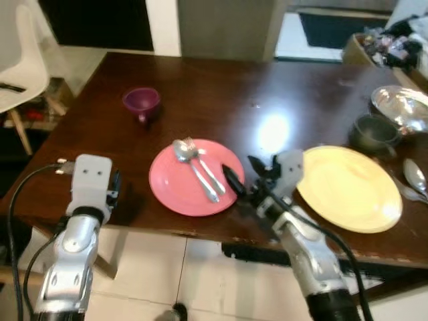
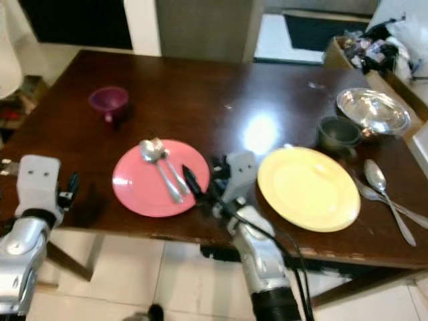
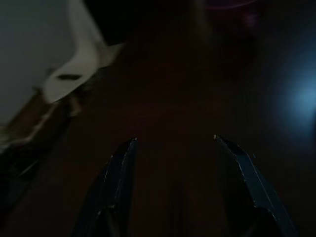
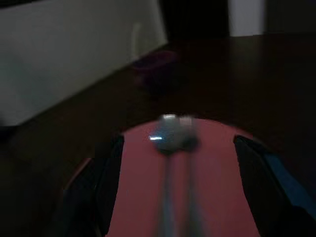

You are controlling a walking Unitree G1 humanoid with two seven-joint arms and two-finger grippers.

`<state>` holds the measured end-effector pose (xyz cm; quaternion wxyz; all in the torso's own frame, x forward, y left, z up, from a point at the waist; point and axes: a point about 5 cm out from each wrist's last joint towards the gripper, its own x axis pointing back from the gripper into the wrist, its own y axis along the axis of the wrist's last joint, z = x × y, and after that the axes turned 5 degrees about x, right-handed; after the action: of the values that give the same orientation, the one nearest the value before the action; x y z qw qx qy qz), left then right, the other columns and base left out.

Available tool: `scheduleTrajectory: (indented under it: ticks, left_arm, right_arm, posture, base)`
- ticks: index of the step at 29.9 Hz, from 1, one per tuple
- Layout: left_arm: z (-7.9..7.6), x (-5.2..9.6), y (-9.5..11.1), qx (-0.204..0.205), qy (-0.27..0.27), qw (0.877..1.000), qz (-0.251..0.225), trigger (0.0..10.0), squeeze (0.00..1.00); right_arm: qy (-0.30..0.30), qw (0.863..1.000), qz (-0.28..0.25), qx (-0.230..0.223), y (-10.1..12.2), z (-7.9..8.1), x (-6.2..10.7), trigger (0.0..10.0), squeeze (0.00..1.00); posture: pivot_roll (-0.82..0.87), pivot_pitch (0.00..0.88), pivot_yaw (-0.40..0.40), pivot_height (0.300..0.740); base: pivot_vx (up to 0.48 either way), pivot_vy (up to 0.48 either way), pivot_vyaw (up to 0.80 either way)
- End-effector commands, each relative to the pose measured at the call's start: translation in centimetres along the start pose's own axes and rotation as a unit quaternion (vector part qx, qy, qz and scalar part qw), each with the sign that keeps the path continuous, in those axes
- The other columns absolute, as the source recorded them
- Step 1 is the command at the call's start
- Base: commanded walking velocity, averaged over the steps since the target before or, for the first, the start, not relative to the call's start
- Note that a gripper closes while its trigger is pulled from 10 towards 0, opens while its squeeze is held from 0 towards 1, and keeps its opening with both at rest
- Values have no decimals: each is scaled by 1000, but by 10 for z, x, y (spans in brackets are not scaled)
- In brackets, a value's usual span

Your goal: Setting the table

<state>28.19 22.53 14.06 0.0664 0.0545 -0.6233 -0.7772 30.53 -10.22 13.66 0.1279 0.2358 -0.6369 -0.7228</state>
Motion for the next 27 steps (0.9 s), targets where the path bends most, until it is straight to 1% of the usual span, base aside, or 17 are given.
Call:
scheduleTrajectory:
  ticks: [1, 2, 9, 19, 22, 23, 25, 27]
  left_arm:
    - [-4, 2, -8, -3, -6, 1000, 19, 10000, 0]
    - [-5, 1, -8, -3, -8, 1000, 20, 10000, 0]
    - [-8, -1, -8, -2, -14, 1000, 24, 10000, 0]
    - [-11, -2, -10, 0, -18, 999, 30, 10000, 0]
    - [-11, -2, -10, -1, -18, 999, 32, 10000, 0]
    - [-9, -3, -8, -6, -18, 999, 34, 10000, 0]
    - [-8, -4, -8, -9, -17, 999, 35, 10000, 0]
    - [-3, -6, -7, -18, -17, 999, 38, 10000, 0]
  right_arm:
    - [-4, 1000, 9, -3, -4, -1, 3, 10000, 0]
    - [-9, 1000, 10, 0, -4, -2, 4, 10000, 0]
    - [-38, 999, 12, -10, -4, -9, 4, 10000, 0]
    - [-45, 999, 11, -13, -4, -11, 6, 10000, 0]
    - [-40, 999, 9, -13, -4, -10, 5, 10000, 0]
    - [-19, 1000, 9, -18, -3, -4, 5, 10000, 0]
    - [-9, 1000, 9, -20, -2, -2, 4, 10000, 0]
    - [19, 999, 12, -25, -2, 5, 5, 10000, 0]
  posture:
    - [-23, 16, 36, 740]
    - [-26, 15, 37, 740]
    - [-30, 15, 40, 740]
    - [-35, 20, 41, 740]
    - [-35, 20, 41, 740]
    - [-35, 23, 43, 740]
    - [-35, 23, 43, 740]
    - [-35, 25, 42, 740]
  base:
    - [0, 0, 725]
    - [0, 0, 631]
    - [0, 0, -59]
    - [0, 0, -800]
    - [0, 0, 0]
    - [0, 0, 0]
    - [0, 0, 0]
    - [0, 0, 0]
